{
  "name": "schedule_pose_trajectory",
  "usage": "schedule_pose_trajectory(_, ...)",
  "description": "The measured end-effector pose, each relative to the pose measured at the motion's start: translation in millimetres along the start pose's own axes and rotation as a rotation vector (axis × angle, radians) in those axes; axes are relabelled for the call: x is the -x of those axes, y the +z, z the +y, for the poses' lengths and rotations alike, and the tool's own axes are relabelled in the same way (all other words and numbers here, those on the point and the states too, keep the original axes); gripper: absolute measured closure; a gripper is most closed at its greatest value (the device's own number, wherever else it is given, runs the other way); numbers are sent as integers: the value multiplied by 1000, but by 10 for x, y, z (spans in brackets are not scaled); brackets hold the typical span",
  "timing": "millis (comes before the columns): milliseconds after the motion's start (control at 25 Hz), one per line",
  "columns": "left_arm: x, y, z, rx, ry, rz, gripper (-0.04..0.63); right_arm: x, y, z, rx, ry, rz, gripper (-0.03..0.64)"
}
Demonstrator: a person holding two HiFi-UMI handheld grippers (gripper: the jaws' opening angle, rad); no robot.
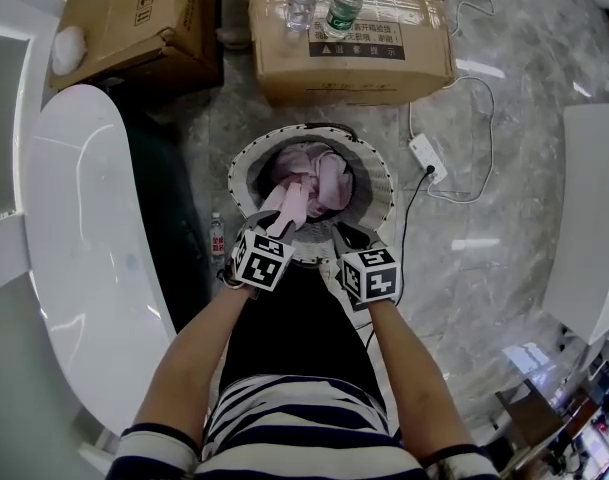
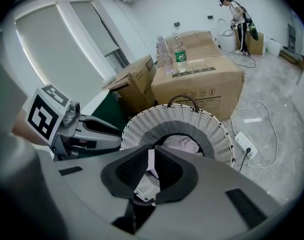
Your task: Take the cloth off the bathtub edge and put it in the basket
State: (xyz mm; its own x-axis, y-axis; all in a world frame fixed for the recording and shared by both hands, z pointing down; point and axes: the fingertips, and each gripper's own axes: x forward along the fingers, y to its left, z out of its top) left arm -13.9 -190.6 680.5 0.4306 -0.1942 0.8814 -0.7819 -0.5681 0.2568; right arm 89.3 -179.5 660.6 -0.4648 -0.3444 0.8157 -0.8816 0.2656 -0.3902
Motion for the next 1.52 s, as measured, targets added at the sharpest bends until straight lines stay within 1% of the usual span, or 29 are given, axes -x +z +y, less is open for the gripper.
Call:
schedule_pose_trajectory(120, 55, -21, 19, 59, 1, -12, 482, 34, -5, 18, -8, 8, -7, 565)
schedule_pose_trajectory(280, 135, -48, -26, 99, 2, -34, 520, 104, -37, 40, -24, 23, -7, 565)
schedule_pose_trajectory(440, 237, -67, -132, 104, -5, -44, 540, 198, -67, 73, -29, 34, -15, 569)
schedule_pose_trajectory(600, 361, -105, -170, 112, 21, -67, 560, 311, -85, 135, -34, 49, -29, 572)
schedule_pose_trajectory(840, 424, -399, -108, 163, 55, -60, 571, 415, -198, 217, -38, 71, -27, 572)
schedule_pose_trajectory(960, 396, -570, -73, 175, 62, -34, 571, 385, -287, 241, -35, 82, -8, 572)
schedule_pose_trajectory(1120, 335, -820, -18, 213, 77, 4, 569, 322, -417, 337, 2, 109, 42, 572)
schedule_pose_trajectory(1320, 229, -1036, 208, 247, 128, -3, 566, 188, -496, 523, 70, 151, 103, 572)
schedule_pose_trajectory(1480, 110, -1167, 304, 281, 118, 17, 564, 93, -540, 643, 117, 179, 144, 572)
schedule_pose_trajectory(1520, 70, -1185, 312, 289, 109, 18, 550, 73, -551, 662, 131, 185, 155, 572)
